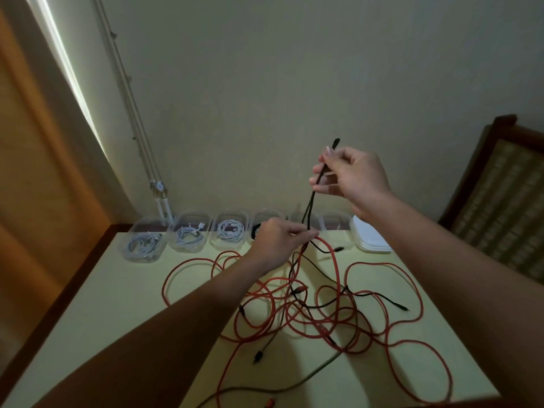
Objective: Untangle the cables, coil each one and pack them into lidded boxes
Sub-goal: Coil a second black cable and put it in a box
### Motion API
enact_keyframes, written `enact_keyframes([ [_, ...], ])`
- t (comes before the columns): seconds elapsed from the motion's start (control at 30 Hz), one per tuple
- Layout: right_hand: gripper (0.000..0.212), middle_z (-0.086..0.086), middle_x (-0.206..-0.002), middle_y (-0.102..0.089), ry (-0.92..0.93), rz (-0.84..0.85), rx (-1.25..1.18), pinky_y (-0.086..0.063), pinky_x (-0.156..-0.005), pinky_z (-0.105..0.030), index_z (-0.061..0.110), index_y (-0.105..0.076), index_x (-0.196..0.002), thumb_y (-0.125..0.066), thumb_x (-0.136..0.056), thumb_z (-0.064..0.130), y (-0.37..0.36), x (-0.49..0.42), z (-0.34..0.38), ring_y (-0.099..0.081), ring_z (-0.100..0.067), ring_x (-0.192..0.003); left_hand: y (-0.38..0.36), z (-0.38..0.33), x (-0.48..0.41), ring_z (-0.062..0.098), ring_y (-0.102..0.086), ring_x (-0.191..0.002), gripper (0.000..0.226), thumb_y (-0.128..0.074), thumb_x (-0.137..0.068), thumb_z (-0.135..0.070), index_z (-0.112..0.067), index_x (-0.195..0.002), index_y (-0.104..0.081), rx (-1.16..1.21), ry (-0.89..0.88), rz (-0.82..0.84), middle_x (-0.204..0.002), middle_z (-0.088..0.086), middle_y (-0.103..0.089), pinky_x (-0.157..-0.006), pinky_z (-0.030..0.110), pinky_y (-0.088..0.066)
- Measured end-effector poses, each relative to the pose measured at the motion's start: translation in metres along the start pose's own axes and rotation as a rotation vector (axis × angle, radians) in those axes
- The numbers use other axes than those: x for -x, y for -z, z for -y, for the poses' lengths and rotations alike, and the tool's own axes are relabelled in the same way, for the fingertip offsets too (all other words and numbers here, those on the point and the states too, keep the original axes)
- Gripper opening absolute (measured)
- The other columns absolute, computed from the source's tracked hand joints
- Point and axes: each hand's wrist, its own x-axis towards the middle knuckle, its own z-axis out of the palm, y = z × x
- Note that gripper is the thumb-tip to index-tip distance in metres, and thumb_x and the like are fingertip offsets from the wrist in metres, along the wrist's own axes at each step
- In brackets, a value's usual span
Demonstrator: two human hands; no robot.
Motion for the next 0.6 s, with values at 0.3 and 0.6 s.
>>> enact_keyframes([
  [0.3, 0.019, 0.008, -0.077, -0.068, 0.349, -0.001, 0.697, -0.052, -0.065, -0.033, 0.019, -0.069, -0.090, -0.069, -0.093, 0.037, -0.008, 0.037, -0.067, -0.063, -0.011, -0.071, 0.033, -0.030, -0.037, 0.008, -0.045, -0.049, 0.031, -0.072, -0.090, -0.039, -0.010, -0.079, -0.076, -0.011, 0.144, -0.250, -0.057, 0.000, -0.056, -0.049, 0.024, -0.034],
  [0.6, 0.013, 0.008, -0.086, -0.069, 0.309, 0.125, 0.985, -0.043, -0.067, -0.024, 0.023, -0.070, -0.102, -0.074, -0.090, 0.020, 0.009, 0.027, -0.102, -0.062, -0.009, -0.080, 0.070, -0.090, -0.058, 0.004, -0.049, -0.053, 0.015, -0.073, -0.088, -0.021, -0.007, -0.093, -0.075, 0.384, 0.165, -0.289, -0.075, 0.000, -0.067, -0.046, 0.017, -0.033],
])
